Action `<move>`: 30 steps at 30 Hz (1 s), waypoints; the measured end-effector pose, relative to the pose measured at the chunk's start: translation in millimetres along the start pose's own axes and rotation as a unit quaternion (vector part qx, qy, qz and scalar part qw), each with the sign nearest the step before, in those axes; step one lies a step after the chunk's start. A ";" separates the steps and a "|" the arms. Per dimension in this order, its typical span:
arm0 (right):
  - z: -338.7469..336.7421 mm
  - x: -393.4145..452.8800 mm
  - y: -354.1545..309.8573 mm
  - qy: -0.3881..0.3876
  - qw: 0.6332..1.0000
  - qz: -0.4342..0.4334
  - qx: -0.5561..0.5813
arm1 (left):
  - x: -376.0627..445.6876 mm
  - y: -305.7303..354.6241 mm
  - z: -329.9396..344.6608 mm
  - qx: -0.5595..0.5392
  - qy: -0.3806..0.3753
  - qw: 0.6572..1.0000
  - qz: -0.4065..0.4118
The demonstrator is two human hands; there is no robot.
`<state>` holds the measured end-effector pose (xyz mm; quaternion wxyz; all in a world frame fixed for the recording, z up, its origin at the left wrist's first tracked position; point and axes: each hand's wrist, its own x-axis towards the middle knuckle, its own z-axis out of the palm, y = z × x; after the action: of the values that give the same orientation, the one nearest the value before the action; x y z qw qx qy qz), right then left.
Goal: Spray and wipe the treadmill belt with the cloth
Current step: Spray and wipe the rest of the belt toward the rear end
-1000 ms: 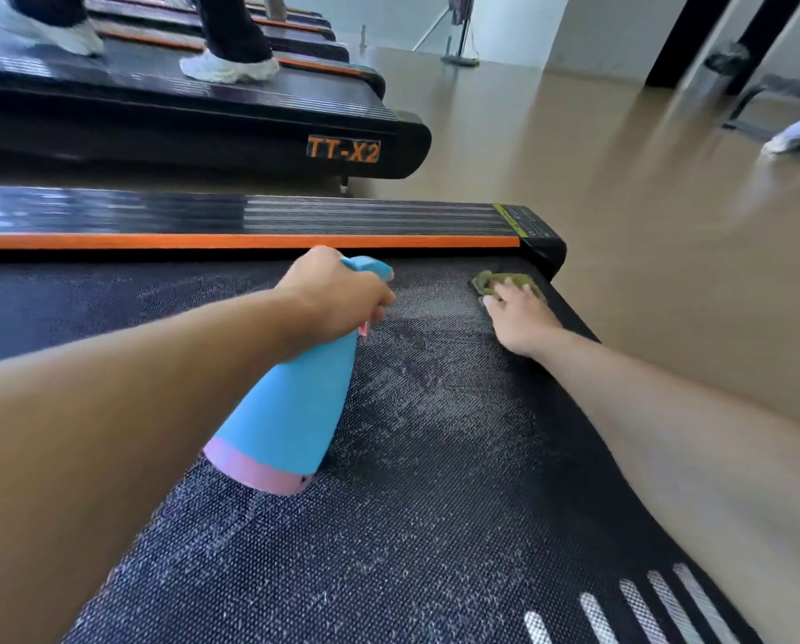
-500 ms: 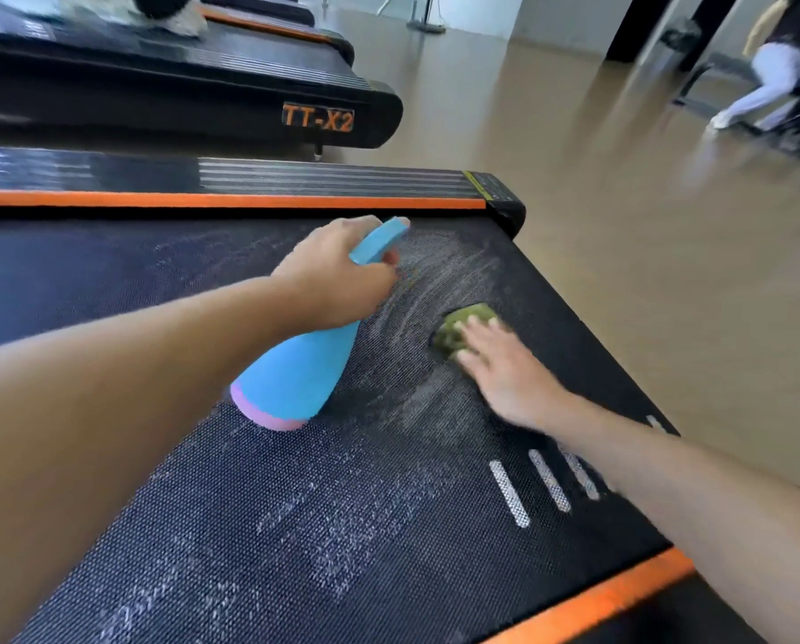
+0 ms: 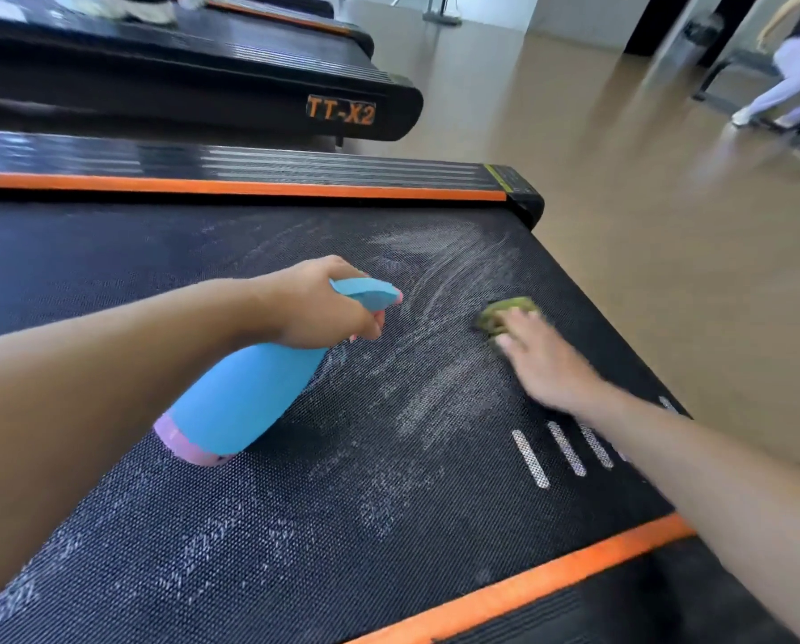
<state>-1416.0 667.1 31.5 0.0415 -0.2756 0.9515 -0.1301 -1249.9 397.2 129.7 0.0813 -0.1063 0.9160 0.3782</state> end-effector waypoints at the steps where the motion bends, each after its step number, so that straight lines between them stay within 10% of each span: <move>1: -7.2 10.7 19.5 0.012 0.997 0.074 -0.004 | 1.0 1.3 2.2 0.006 -0.002 1.000 -0.002; 4: -2.0 -1.9 8.4 0.017 0.995 0.098 -0.007 | 8.4 12.1 13.7 0.019 -0.002 1.000 0.011; 10: 21.0 -69.1 -56.6 -0.055 0.978 -0.199 -0.018 | 35.6 55.2 41.6 -0.012 0.029 0.998 0.055; 17: -32.0 9.5 82.2 0.042 0.968 0.247 -0.005 | 65.7 82.7 63.9 -0.012 0.063 0.997 0.049; 24: 8.8 -47.3 -24.9 -0.003 0.997 -0.075 -0.029 | 97.7 102.0 71.5 -0.025 0.080 0.996 0.029; 30: -15.0 24.0 55.1 0.013 0.998 0.054 -0.027 | 117.8 121.5 83.2 -0.023 0.088 0.996 0.010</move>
<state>-1466.9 702.5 30.9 0.0284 -0.2228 0.9687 -0.1060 -1388.9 524.5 126.4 -0.0062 -0.1322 0.9117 0.3891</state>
